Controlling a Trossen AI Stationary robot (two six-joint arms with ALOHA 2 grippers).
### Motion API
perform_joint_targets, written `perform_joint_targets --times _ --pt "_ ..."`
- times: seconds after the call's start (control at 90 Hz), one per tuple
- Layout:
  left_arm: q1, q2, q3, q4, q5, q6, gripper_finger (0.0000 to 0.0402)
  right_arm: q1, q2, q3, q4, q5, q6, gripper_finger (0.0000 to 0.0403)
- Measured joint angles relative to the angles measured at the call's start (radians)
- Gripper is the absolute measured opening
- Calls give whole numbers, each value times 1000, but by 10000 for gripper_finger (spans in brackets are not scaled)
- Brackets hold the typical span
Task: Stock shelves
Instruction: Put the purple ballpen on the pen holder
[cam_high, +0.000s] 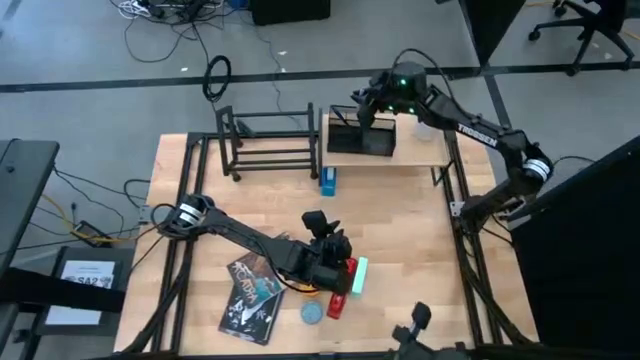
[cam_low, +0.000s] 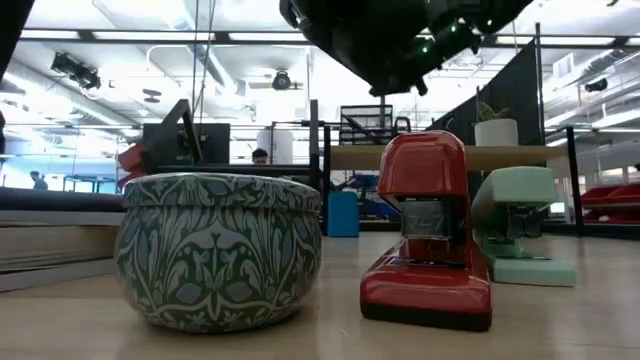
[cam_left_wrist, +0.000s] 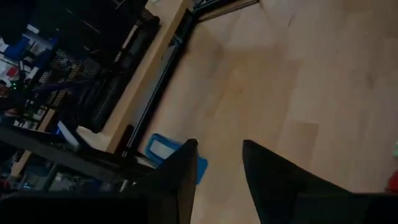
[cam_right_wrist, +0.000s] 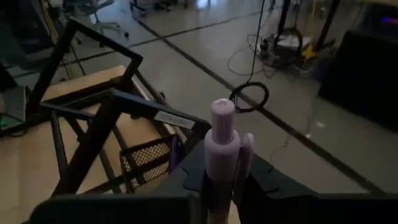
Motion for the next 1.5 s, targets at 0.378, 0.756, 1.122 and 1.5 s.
perform_joint_targets --times 0.378,0.756,1.122,1.5 --pt "0 0 0 0 0 3 111 5 -8 0 -15 9 -28 87" --pt "0 0 0 2 0 -4 110 85 -121 0 4 67 -103 186" --pt "0 0 0 101 3 44 110 151 -91 30 -59 87 -106 176" --pt "0 0 0 142 19 75 110 100 212 426 -463 89 -133 165"
